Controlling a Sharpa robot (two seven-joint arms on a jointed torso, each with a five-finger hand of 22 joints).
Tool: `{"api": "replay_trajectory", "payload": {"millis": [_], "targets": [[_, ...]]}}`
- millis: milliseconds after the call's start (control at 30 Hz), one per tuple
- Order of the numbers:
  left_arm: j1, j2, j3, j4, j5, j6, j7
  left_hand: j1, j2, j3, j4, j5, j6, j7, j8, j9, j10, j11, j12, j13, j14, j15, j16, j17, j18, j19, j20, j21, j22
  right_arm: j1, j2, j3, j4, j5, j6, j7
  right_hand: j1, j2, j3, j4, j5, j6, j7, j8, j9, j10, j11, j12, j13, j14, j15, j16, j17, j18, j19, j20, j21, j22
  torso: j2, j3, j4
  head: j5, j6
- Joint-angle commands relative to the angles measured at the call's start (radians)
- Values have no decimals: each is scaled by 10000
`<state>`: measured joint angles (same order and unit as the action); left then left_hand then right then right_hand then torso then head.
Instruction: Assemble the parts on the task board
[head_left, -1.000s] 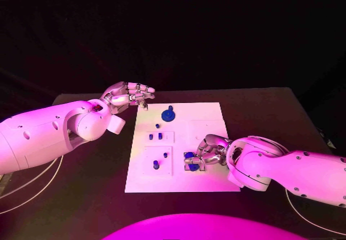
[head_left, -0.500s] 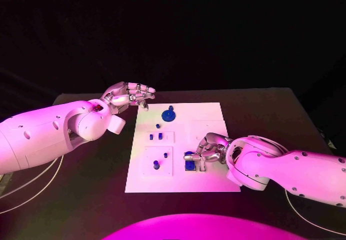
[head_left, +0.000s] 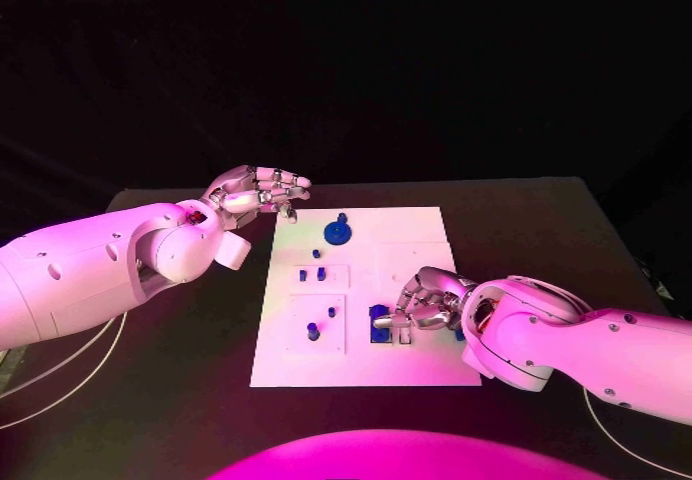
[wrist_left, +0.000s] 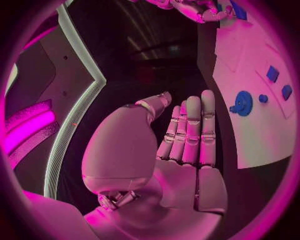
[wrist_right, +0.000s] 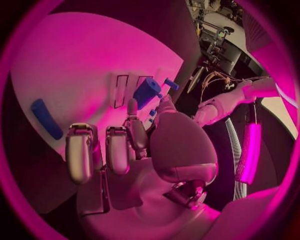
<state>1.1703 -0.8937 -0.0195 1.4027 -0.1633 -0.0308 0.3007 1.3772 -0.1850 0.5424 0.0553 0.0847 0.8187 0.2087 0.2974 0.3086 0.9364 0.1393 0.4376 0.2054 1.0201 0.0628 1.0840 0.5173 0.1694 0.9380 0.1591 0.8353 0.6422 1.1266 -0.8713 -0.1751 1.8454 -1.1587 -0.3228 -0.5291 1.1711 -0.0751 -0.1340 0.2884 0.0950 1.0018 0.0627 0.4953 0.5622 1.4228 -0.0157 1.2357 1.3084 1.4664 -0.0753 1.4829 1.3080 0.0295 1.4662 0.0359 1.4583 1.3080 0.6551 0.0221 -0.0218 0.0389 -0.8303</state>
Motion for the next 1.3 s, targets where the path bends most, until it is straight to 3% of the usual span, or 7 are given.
{"api": "replay_trajectory", "payload": {"millis": [33, 233, 467, 967, 1100, 1300], "targets": [[8, 8, 7, 27, 61, 142, 51, -37, 16, -21, 61, 35, -65, 50, 6, 15, -65, 26, 58, -8, -55, 34, -33, -14, 150, 32, 6, -35, -17, 27, -201, 2, 171, -123, 980, 473, 403, 51, 68, -13, 399, -23, -65, 42, 15, 136, 3, 170, 371, 747, -8, 99, 1096, -93, 673, 0, 144, 2364, 0, -1, -4, 3, 22], [7, 0, 7, 18, 61, 137, 42, -37, 16, -21, 61, 35, -65, 50, 6, 15, -65, 26, 58, -8, -55, 34, -33, -14, 150, 32, 6, -35, -17, 60, -460, 6, 392, -36, 1585, 576, 690, 5, 105, -32, 412, 11, -80, 51, 17, 203, -12, 303, 483, 778, -19, 180, 1246, -123, 727, -9, 290, 2403, 3, 8, -8, 2, 7], [7, 28, 7, 0, 112, 218, -5, -37, 16, -21, 61, 35, -65, 50, 6, 15, -65, 26, 58, -8, -55, 34, -33, -14, 150, 32, 6, -35, -17, 69, -442, 6, 339, 34, 1682, 578, 705, 41, 114, 6, 371, 50, -88, 65, 21, 239, -18, 369, 534, 790, -23, 211, 1303, -138, 756, -13, 367, 2423, 5, 0, 5, -25, 23], [6, 66, 6, -27, 332, 254, -11, -34, 33, -14, 80, 38, -72, 48, 9, 17, -75, 25, 67, -8, -56, 33, -32, -15, 151, 43, 6, -53, -31, 52, -59, 5, -74, -3, 1232, 127, 693, 637, 206, 26, 483, 137, -126, 40, -11, 312, -55, 443, 622, 802, -54, 256, 1383, -148, 775, -41, 422, 2437, 4, -2, 6, -18, -13], [6, 78, 6, -35, 329, 258, -5, -34, 33, -14, 80, 38, -72, 48, 9, 17, -75, 25, 67, -8, -56, 33, -32, -15, 151, 43, 6, -53, -31, 46, -5, 5, -168, -33, 1117, 84, 781, 964, 276, 4, 888, 145, -145, -10, -47, 334, -71, 450, 652, 804, -70, 267, 1405, -152, 781, -56, 442, 2441, 4, -10, 7, -24, 0], [6, 93, 6, -45, 321, 256, 2, -27, 34, -11, 82, 41, -74, 46, 11, 18, -78, 23, 72, -8, -56, 32, -32, -15, 152, 49, 5, -61, -38, 42, 33, 4, -242, -54, 1093, 80, 967, 1050, 341, -24, 1088, 150, -166, -48, -74, 344, -88, 447, 668, 803, -83, 268, 1407, -154, 783, -66, 453, 2443, 0, -8, 7, -44, 3]]}}
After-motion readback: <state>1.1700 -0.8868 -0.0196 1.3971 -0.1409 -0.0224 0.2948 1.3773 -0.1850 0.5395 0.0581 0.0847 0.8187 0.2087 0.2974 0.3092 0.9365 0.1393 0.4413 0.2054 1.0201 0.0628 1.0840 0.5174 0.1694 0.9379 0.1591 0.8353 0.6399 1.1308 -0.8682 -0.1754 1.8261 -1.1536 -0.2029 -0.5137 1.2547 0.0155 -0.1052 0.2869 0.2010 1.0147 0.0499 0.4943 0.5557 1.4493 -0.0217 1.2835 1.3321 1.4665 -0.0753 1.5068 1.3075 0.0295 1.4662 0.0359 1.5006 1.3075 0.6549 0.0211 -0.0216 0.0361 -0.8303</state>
